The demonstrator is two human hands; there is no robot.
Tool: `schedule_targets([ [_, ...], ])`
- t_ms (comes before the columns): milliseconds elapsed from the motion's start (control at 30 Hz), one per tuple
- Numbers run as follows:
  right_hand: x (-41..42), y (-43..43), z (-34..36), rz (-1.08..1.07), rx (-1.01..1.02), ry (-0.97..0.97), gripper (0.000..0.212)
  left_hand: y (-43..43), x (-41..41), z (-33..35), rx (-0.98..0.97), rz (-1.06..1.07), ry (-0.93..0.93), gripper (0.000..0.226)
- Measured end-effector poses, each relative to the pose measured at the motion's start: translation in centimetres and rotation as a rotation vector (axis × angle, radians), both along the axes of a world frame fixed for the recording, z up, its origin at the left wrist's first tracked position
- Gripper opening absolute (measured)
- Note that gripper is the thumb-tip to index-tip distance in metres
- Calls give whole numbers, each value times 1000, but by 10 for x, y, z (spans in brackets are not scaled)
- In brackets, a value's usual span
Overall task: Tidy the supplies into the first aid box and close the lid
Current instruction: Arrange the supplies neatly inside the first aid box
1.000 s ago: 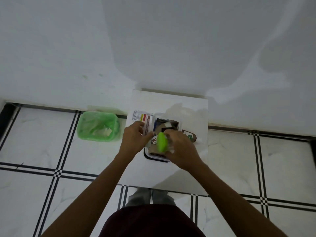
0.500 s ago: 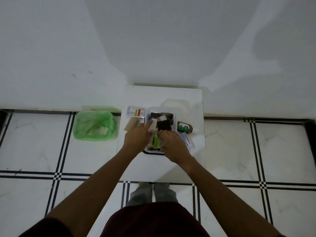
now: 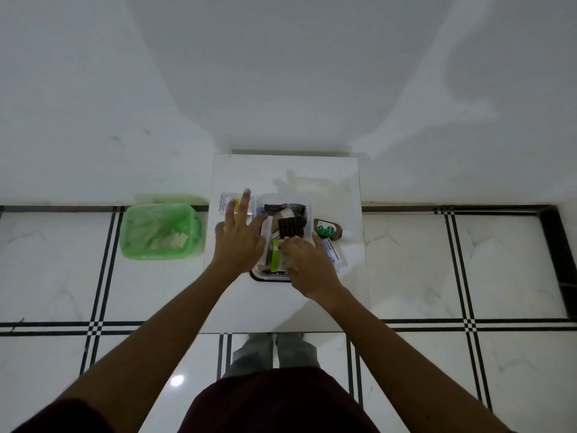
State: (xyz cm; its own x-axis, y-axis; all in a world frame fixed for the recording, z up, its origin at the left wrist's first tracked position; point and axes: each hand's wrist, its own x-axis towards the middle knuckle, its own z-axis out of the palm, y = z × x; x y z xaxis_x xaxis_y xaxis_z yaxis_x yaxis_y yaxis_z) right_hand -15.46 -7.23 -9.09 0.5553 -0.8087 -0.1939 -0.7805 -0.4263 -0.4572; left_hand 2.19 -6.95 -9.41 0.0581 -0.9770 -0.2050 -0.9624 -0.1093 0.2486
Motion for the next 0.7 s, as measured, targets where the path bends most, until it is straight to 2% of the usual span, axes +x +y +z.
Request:
schedule_targets([
  [200, -5, 1, 1, -78, 77, -66, 45, -37, 0, -8, 184, -139, -142, 41],
  [367, 4, -1, 0, -85, 112, -9, 48, -17, -1, -10, 148, -105, -83, 42],
  [500, -1, -7, 7, -60, 188, -3, 46, -9, 6, -7, 112, -77, 106, 48],
  [567, -7, -16, 19, -194, 284, -162, 46, -12, 13, -2, -34, -21, 264, 54],
  [633, -18, -31, 25, -393, 234, -326, 39, -17, 26, -1, -159, 70, 364, 53],
  [700, -33, -52, 17, -512, 151, -282, 36, -26, 41, 0, -158, 155, 369, 53],
])
